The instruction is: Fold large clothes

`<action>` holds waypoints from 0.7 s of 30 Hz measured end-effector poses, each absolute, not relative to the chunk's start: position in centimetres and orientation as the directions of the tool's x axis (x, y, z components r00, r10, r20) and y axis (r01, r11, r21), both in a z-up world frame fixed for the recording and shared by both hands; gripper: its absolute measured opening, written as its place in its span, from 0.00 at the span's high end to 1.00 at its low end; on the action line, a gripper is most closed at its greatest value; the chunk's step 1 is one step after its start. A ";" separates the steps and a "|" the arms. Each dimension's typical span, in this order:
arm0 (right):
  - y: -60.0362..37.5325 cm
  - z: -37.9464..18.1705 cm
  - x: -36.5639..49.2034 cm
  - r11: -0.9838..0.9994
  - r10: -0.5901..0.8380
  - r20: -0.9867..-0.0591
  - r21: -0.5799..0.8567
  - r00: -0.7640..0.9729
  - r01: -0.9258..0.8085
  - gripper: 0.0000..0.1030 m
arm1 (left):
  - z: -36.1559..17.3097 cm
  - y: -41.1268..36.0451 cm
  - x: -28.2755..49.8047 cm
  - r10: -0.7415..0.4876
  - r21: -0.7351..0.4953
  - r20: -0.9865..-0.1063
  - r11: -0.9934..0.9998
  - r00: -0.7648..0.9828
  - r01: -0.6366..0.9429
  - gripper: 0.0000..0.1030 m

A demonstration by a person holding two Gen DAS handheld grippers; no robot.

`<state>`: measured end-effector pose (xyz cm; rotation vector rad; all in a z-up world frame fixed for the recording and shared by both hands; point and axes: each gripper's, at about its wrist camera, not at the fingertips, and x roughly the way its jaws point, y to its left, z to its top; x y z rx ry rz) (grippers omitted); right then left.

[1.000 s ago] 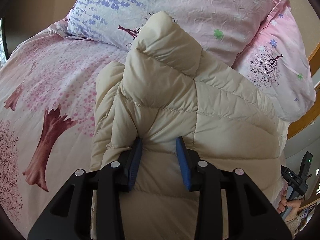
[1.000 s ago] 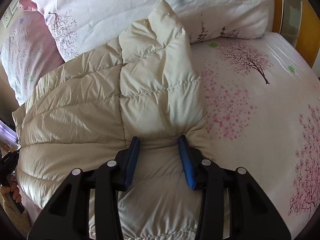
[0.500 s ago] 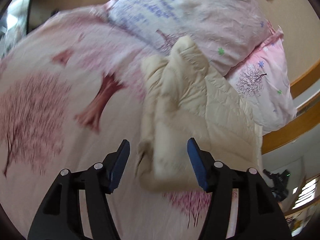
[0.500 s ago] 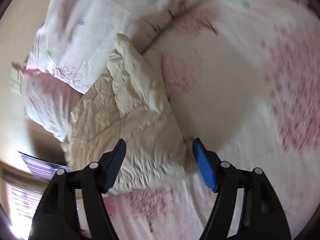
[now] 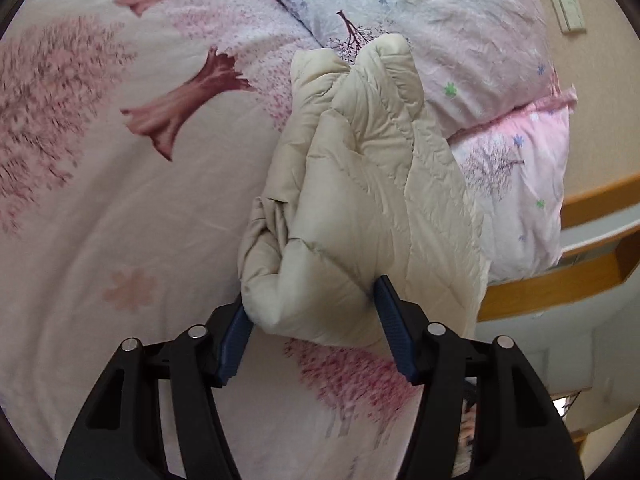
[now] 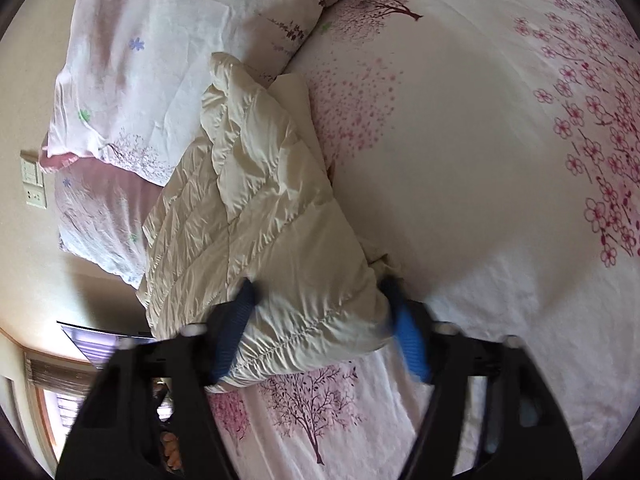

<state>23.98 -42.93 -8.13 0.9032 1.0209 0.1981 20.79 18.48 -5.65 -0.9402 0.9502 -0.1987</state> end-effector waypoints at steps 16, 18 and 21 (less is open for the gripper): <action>-40.2 -6.0 20.6 0.538 0.700 -0.497 0.839 0.512 0.079 0.88 | -3.6 22.1 16.8 -0.478 -0.845 -0.455 0.499 0.751 -0.194 0.88; -39.1 -5.9 19.6 0.540 0.723 -0.491 0.840 0.486 0.046 0.88 | -3.5 23.3 15.1 -0.457 -0.847 -0.446 0.492 0.770 -0.198 0.88; -37.6 -6.0 18.1 0.543 0.747 -0.489 0.840 0.451 0.013 0.88 | -3.9 24.7 12.4 -0.427 -0.848 -0.444 0.484 0.788 -0.215 0.88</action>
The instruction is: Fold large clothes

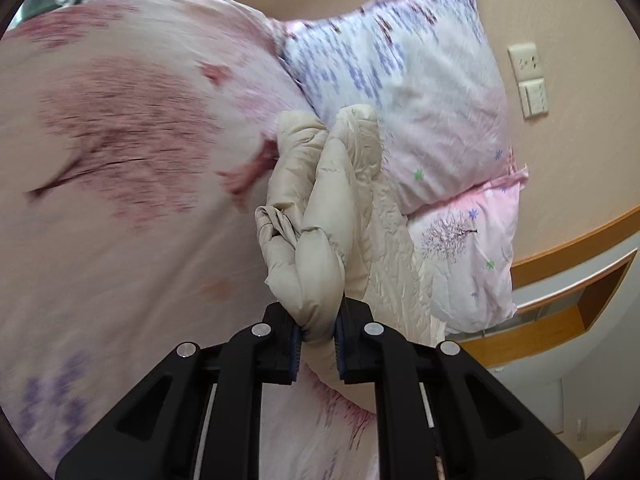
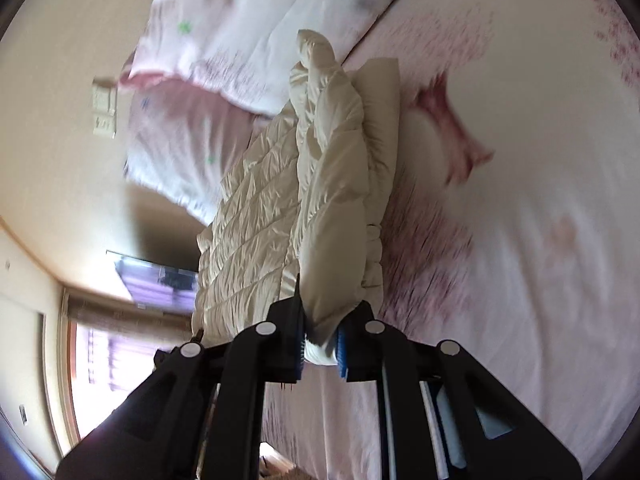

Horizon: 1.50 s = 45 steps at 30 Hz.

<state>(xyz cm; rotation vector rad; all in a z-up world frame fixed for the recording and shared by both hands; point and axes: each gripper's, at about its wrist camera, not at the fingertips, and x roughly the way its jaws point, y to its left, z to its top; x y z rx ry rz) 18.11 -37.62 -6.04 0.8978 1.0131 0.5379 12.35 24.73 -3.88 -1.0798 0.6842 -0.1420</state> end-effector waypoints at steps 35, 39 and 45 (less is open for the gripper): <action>-12.9 -0.4 14.0 0.954 0.263 -0.575 0.035 0.775 -0.298 0.63 | -5.5 24.3 5.5 -0.338 -0.756 -0.514 0.613 0.789 -0.230 0.32; -12.9 -1.5 15.3 0.970 0.216 -0.599 0.038 0.771 -0.242 0.63 | -5.7 23.4 6.0 -0.341 -0.746 -0.521 0.628 0.782 -0.223 0.32; -12.0 -1.6 16.5 0.976 0.183 -0.600 0.014 0.779 -0.218 0.62 | -5.8 22.3 7.3 -0.361 -0.747 -0.528 0.628 0.769 -0.218 0.31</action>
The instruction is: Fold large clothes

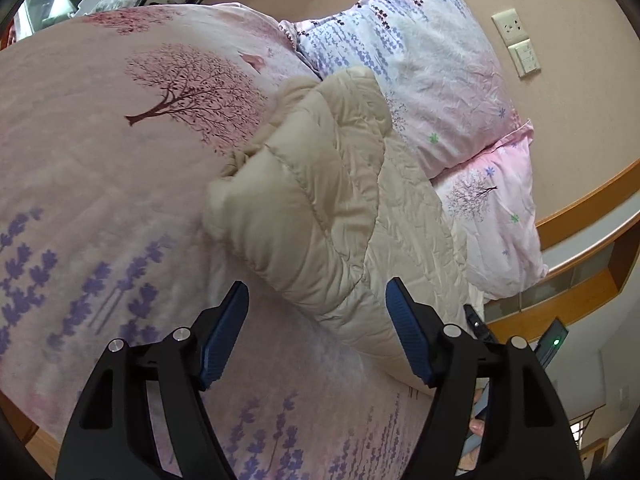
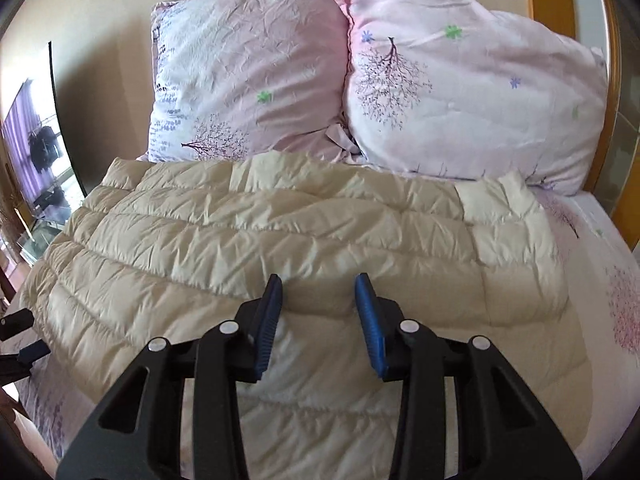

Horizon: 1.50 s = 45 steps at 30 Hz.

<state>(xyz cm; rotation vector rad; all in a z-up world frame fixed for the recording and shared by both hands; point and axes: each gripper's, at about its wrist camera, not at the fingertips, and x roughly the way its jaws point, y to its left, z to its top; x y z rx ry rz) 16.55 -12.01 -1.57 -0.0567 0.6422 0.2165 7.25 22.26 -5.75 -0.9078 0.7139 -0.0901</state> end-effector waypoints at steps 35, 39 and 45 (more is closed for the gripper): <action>-7.2 -5.9 19.7 0.934 -0.031 -0.692 -0.277 0.721 -0.225 0.59 | 5.0 14.5 11.0 -0.324 -0.642 -0.283 0.763 0.903 0.073 0.72; -7.1 -5.9 19.9 0.934 -0.024 -0.695 -0.272 0.719 -0.232 0.59 | 6.6 11.9 11.0 -0.424 -0.633 -0.207 0.745 0.882 0.209 0.72; -8.1 -5.4 20.2 0.937 0.083 -0.716 -0.182 0.693 -0.300 0.56 | 7.2 7.4 11.8 -0.524 -0.609 -0.178 0.723 0.833 0.325 0.72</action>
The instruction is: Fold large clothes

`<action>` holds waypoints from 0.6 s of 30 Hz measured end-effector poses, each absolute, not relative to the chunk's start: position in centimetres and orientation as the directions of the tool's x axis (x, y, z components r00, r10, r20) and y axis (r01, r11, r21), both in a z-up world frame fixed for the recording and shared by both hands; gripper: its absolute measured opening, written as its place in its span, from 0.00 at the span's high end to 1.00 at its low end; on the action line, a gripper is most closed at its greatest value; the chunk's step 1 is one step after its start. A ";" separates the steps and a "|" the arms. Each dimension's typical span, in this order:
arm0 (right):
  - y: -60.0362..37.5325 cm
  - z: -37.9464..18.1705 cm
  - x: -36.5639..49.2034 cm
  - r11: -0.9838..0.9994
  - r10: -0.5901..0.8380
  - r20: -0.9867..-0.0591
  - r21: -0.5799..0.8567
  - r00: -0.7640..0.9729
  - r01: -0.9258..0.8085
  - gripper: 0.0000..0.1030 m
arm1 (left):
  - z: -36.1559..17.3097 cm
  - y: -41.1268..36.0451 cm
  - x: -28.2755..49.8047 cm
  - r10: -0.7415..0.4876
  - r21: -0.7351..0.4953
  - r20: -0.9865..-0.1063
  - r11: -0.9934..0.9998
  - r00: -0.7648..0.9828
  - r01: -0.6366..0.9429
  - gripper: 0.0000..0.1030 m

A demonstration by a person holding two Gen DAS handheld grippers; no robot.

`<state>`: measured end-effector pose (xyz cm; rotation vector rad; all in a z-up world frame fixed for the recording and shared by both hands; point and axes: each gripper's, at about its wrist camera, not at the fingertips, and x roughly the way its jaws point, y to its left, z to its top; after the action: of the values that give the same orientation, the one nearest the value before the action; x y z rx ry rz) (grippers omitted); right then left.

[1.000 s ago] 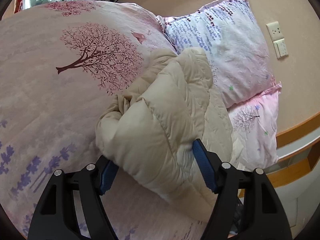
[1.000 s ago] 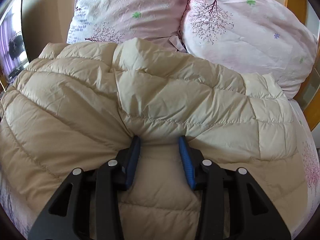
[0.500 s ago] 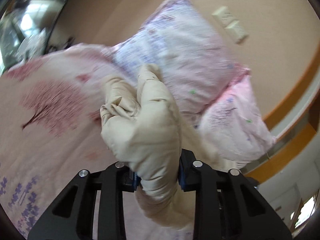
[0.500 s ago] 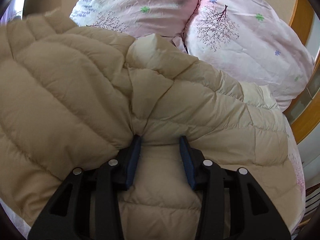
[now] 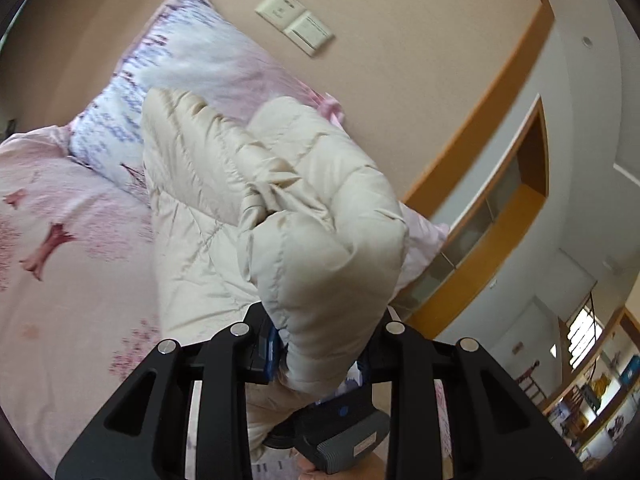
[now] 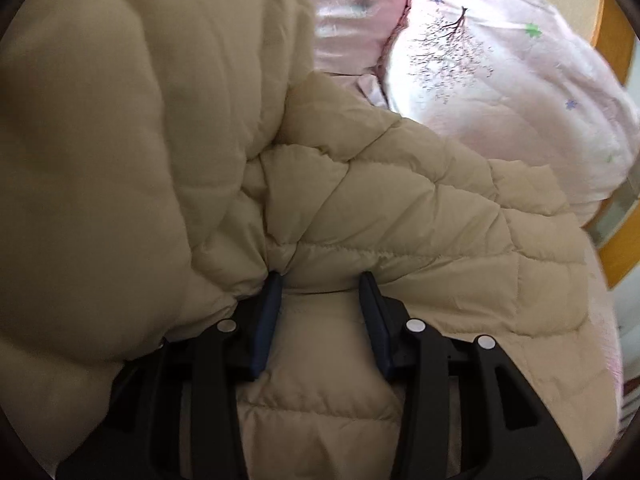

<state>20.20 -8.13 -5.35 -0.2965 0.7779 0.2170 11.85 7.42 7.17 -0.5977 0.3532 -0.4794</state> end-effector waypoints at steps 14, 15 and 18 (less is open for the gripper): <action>-24.7 -1.5 16.2 0.983 0.173 -0.712 0.084 0.680 -0.161 0.28 | 6.6 2.7 12.2 -0.577 -0.578 -0.213 0.725 0.789 0.374 0.72; -25.3 -2.2 16.5 0.986 0.157 -0.731 0.084 0.664 -0.141 0.28 | 6.6 2.2 12.3 -0.585 -0.577 -0.216 0.722 0.781 0.381 0.72; -25.5 -3.6 17.2 0.985 0.171 -0.758 0.110 0.629 -0.135 0.28 | 6.2 0.2 12.6 -0.620 -0.573 -0.235 0.710 0.748 0.409 0.72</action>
<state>17.16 -25.48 -3.59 0.0445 0.8731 0.1756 12.56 0.17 6.24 -0.5199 0.4350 -0.5913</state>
